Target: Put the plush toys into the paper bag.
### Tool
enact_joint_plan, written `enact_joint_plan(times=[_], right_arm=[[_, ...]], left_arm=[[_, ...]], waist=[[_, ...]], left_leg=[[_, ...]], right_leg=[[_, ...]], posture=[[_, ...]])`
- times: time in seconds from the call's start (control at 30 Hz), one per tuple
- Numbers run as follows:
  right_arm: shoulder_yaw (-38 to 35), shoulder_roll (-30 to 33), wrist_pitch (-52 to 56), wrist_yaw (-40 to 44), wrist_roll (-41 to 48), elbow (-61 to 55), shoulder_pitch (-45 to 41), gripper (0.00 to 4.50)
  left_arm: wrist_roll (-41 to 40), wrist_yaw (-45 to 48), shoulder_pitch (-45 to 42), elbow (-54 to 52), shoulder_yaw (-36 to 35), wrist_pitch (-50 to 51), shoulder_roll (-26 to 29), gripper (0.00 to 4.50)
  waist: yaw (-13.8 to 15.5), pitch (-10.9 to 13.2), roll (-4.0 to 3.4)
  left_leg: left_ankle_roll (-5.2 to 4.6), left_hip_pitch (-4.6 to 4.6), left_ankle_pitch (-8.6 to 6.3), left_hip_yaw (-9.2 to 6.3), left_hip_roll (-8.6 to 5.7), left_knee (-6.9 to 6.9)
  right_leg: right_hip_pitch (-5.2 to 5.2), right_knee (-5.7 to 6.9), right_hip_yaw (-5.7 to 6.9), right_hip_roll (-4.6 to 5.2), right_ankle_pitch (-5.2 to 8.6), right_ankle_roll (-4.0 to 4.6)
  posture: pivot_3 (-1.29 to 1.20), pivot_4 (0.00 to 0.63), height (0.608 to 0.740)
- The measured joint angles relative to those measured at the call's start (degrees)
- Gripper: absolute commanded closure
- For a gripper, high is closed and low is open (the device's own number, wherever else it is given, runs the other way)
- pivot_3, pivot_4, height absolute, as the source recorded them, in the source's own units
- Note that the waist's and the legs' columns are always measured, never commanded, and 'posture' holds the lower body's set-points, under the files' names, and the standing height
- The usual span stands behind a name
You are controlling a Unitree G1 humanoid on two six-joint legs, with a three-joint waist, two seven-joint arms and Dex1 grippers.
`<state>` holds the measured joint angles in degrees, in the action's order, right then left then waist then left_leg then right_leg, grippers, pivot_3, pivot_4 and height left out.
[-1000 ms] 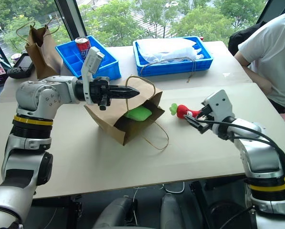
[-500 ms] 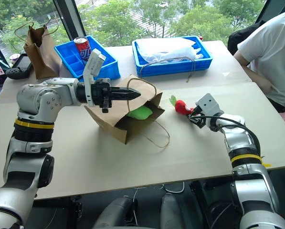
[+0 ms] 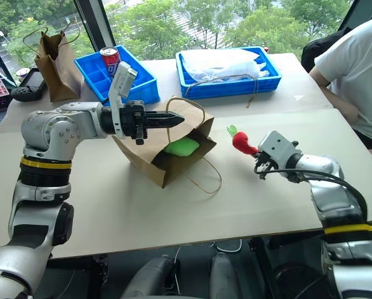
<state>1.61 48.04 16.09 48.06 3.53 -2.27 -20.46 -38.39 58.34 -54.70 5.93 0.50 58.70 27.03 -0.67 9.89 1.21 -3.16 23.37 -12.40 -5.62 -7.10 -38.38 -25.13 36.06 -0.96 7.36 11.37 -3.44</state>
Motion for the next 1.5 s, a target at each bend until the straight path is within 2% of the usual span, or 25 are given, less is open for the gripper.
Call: enact_joint_plan(times=[0.17, 0.3, 0.4, 0.57, 0.77, 0.83, 0.87, 0.93, 1.1, 1.2, 1.33, 1.5], right_arm=[[-1.88, 2.62, 9.43, 2.37, 4.55, -19.97, 8.22, 4.47], [1.57, 0.22, 14.55, 1.18, 5.49, -26.45, 7.62, 4.47], [6.65, -3.33, 16.13, -0.9, 3.68, -26.12, 4.28, 4.47], [15.7, -11.27, 16.11, -3.36, -1.38, -18.01, -6.18, 4.47], [19.67, -22.98, 10.63, -5.18, -3.34, -5.72, -16.37, 4.47], [20.02, -27.37, 9.17, -6.05, -3.24, -0.68, -18.59, 3.74], [20.05, -28.72, 8.51, -6.42, -3.24, 0.76, -19.21, 3.62], [20.04, -31.84, 7.68, -6.9, -3.03, 4.01, -20.73, 2.84], [19.77, -32.17, 8.47, -5.89, -2.03, 3.43, -20.23, 1.18], [17.06, -30.71, 12.4, -5.4, 0.75, -1.79, -17.21, 0.17], [12.86, -26.64, 17.21, -4.48, 3.72, -8.73, -14.45, 0.07], [6.73, -16.08, 26.9, -0.81, 9.6, -19.34, -8.62, 0.07]], left_arm=[[-1.1, -2.87, 0.73, -0.55, -0.79, 1.46, -2.16, 4.5], [-2.49, -5.04, 1.12, -1.61, -1.83, 2.42, -3.41, 4.5], [-3.33, -5.92, 1.94, -2.42, -1.87, 3.29, -3.78, 4.5], [-3.74, -6.52, 3.74, -3.39, -1.51, 3.77, -3.87, 4.5], [-4.52, -8.39, 4.12, -5.24, -2.79, 3.75, -3.95, 4.5], [-4.54, -9.37, 4.15, -5.34, -4.29, 3.68, -3.54, 4.5], [-4.49, -9.83, 4.17, -5.3, -4.73, 3.66, -3.39, 4.5], [-4.47, -10.58, 4.18, -5.26, -5.76, 3.64, -3.12, 4.5], [-4.54, -10.53, 4.18, -5.26, -5.97, 3.63, -2.88, 4.5], [-4.53, -10.08, 4.35, -5.23, -5.22, 3.62, -2.87, 4.5], [-4.5, -9.81, 4.64, -5.14, -4.94, 3.31, -2.64, 4.5], [-4.43, -8.83, 4.82, -4.02, -4.44, 1.51, -2.5, 4.5]], waist=[[-0.07, 0.0, 0.01], [-0.07, 0.0, 0.01], [-0.05, 0.0, 0.01], [-0.09, 0.01, 0.02], [-0.1, 0.0, 0.04], [-0.19, 0.0, 0.05], [-0.21, 0.0, 0.05], [-0.17, 0.0, 0.05], [-0.05, -0.01, 0.05], [-0.11, 0.0, 0.05], [-0.14, 0.0, 0.05], [0.04, -0.01, 0.05]], left_leg=[[-0.11, -0.06, -0.06, 0.01, 0.06, -0.08], [-0.09, -0.13, -0.04, 0.0, 0.06, -0.15], [-0.08, -0.09, -0.03, -0.01, 0.05, -0.17], [-0.04, -0.02, -0.01, 0.0, 0.02, -0.25], [0.22, -0.02, 0.13, -0.03, 0.02, -0.24], [0.36, -0.04, 0.21, -0.03, 0.03, -0.21], [0.37, -0.05, 0.22, -0.03, 0.02, -0.19], [0.38, -0.03, 0.23, -0.07, 0.02, -0.17], [0.36, -0.01, 0.21, -0.15, -0.05, -0.17], [0.37, 0.0, 0.21, -0.15, -0.04, -0.11], [0.29, -0.03, 0.17, -0.15, -0.01, -0.09], [-0.05, -0.04, -0.04, -0.15, -0.01, -0.07]], right_leg=[[0.07, 0.03, 0.01, -0.04, 0.0, 0.0], [0.13, 0.05, 0.01, -0.04, -0.01, 0.01], [0.08, 0.09, 0.01, -0.03, -0.01, 0.02], [0.02, 0.08, 0.0, -0.04, -0.03, 0.05], [0.01, 0.1, 0.01, -0.04, -0.04, 0.07], [0.01, 0.09, 0.02, -0.05, -0.05, 0.08], [-0.02, 0.12, 0.0, -0.05, -0.05, 0.08], [-0.04, 0.12, 0.03, -0.05, -0.05, 0.08], [-0.01, 0.06, 0.04, -0.04, -0.06, 0.06], [-0.05, 0.08, 0.04, -0.04, -0.06, 0.06], [-0.04, 0.1, 0.05, -0.06, -0.06, 0.06], [0.0, 0.06, 0.08, -0.05, -0.06, 0.06]], posture=[[0.0, 0.15, 0.74], [0.0, 0.15, 0.74], [0.0, 0.15, 0.74], [0.0, 0.15, 0.74], [0.0, 0.15, 0.74], [0.0, 0.15, 0.74], [0.0, 0.15, 0.74], [0.0, 0.15, 0.74], [0.0, 0.15, 0.74], [0.0, 0.15, 0.74], [0.0, 0.15, 0.74], [0.0, 0.15, 0.74]])
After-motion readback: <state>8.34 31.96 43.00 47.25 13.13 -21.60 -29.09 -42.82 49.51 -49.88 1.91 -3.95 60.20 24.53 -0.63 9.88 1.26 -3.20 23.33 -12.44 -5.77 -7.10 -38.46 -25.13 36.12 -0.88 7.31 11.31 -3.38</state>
